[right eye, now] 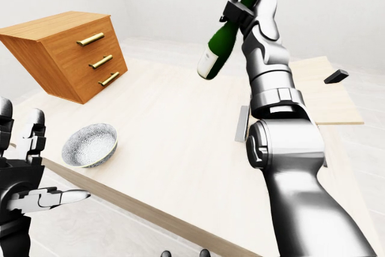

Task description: Put the wine bottle on the wine rack.

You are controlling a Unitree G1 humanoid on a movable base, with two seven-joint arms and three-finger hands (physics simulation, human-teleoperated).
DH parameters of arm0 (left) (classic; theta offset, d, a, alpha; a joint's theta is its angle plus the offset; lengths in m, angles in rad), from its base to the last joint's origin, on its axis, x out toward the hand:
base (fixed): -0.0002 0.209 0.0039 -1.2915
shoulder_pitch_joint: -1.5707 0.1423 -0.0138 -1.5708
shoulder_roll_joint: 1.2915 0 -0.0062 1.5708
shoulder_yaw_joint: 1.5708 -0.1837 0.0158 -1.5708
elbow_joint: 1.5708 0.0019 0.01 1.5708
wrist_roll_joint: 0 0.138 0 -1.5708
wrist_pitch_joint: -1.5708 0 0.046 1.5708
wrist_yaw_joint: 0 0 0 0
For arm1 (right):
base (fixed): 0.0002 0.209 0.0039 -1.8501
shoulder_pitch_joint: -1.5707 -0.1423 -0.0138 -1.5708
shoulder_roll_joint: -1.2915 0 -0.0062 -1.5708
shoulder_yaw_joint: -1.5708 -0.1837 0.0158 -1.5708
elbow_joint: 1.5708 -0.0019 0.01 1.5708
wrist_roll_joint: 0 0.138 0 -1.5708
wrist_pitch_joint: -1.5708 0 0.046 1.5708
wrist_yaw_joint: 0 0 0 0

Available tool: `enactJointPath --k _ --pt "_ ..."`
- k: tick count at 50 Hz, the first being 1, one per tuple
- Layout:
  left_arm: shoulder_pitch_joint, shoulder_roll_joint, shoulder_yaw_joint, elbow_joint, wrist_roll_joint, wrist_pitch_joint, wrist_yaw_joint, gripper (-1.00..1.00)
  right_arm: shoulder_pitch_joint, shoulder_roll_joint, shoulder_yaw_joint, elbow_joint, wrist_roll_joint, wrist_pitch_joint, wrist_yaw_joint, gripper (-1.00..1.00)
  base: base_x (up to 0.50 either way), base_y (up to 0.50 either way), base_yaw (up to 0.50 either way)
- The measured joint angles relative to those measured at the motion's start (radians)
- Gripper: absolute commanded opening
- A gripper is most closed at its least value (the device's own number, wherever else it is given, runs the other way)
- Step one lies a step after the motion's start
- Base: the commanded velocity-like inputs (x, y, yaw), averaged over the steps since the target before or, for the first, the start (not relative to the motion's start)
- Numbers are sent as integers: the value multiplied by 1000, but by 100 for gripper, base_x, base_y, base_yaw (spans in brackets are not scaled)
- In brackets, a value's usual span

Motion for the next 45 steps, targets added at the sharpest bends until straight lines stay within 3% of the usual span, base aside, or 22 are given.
enactJointPath --k 25,45 --pt "-9 3 0 -14 1 0 8 100 -125 -138 -55 105 51 0 -18 -100 0 0 0" --pt "-7 2 -2 -9 5 0 4 100 -112 -240 -109 110 154 0 -33 -100 0 0 0"
